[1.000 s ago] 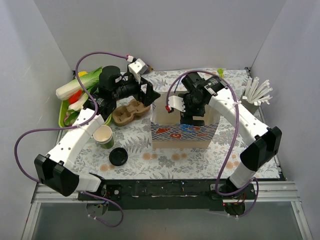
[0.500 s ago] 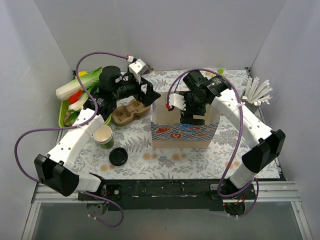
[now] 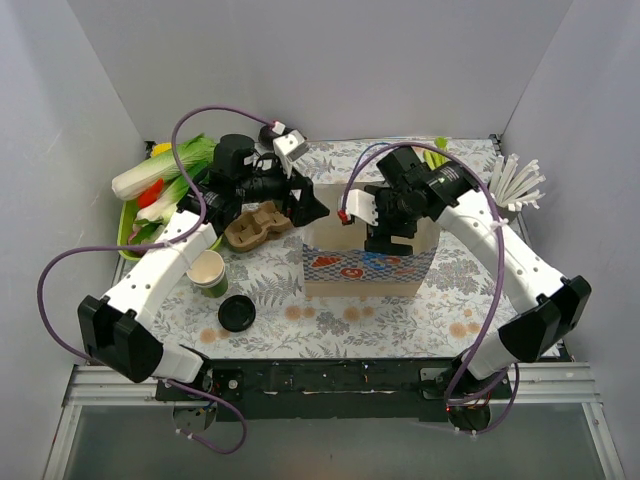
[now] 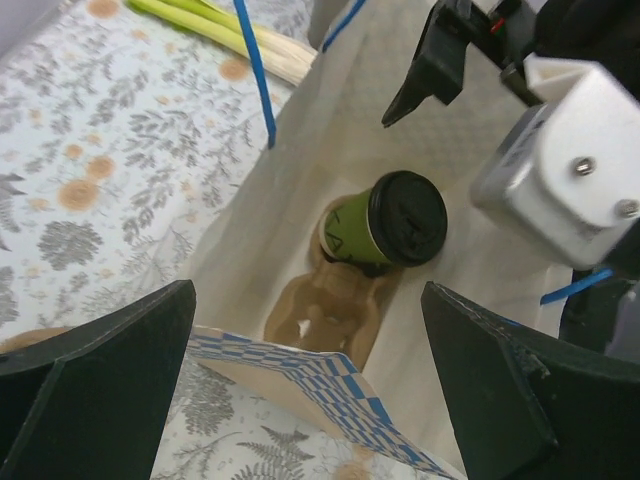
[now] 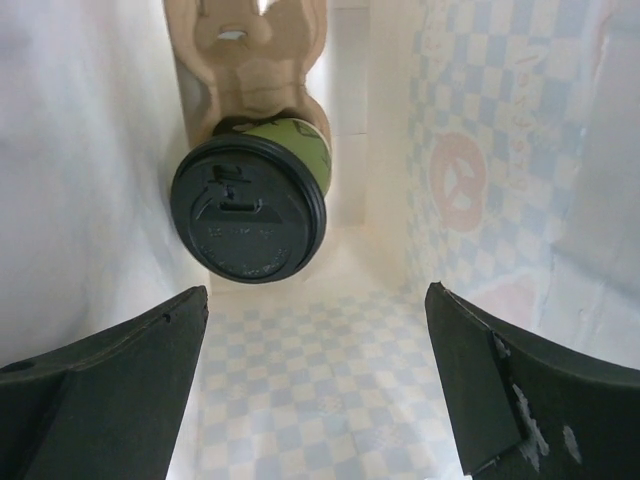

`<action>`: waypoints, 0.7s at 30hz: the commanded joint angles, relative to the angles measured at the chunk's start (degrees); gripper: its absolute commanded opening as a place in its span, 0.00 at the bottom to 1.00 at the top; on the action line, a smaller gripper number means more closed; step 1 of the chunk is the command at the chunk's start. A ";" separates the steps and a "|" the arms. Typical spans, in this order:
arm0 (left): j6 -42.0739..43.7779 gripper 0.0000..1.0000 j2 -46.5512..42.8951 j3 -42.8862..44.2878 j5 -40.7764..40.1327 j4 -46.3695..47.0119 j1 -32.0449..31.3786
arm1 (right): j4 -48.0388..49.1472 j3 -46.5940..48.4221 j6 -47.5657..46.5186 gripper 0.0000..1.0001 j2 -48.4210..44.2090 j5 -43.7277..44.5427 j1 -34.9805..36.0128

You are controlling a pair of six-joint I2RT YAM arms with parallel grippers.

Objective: Pack the takeout coffee

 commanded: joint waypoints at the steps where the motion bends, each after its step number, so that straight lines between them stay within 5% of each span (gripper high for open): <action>1: 0.61 0.98 1.46 2.36 4.85 -3.76 -1.18 | 3.96 -5.91 1.94 0.96 -5.60 -2.89 0.19; 21: 5.17 0.85 4.02 13.08 5.46 -3.05 -4.35 | 15.39 -24.12 -1.13 0.91 -20.63 -3.25 0.45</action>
